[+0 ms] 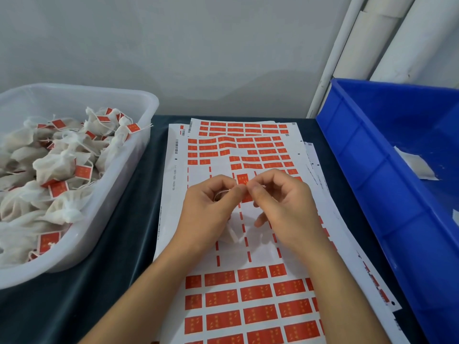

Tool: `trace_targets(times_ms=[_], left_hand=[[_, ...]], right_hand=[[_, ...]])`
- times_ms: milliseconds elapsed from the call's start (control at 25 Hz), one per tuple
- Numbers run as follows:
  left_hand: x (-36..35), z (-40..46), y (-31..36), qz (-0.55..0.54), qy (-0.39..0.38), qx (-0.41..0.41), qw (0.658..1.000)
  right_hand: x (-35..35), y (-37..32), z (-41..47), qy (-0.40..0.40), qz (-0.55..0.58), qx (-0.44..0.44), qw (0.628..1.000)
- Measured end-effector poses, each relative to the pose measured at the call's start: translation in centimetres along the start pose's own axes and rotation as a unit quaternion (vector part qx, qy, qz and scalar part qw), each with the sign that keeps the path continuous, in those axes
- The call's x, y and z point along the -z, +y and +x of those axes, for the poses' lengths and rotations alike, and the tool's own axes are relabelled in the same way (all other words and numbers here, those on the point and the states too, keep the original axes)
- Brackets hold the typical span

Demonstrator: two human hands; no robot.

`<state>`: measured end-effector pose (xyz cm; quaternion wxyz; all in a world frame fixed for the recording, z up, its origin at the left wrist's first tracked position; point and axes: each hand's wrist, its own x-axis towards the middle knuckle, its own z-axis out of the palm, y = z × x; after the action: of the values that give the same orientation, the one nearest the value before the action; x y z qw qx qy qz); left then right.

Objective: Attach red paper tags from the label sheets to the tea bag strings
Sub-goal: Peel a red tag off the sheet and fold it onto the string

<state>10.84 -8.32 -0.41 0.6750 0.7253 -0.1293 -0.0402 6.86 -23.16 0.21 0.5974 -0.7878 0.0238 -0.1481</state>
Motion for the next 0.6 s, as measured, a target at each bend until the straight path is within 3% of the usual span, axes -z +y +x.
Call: trace_targets(times_ms=[240,400,600], left_hand=[[-0.10,-0.11,-0.14,0.134,0.014,-0.050,0.990],[-0.17,-0.52,-0.21,0.182,0.034,-0.069,0.980],[-0.17,-0.81,0.09,0.183,0.041,-0.164,0.968]], right_hand=[[-0.10,0.64,0.08,0.071,-0.098,-0.007,0.993],[0.06,0.63,0.21,0.069,-0.107,-0.014,0.992],[-0.09,0.57,0.11,0.046,-0.074,-0.023,0.996]])
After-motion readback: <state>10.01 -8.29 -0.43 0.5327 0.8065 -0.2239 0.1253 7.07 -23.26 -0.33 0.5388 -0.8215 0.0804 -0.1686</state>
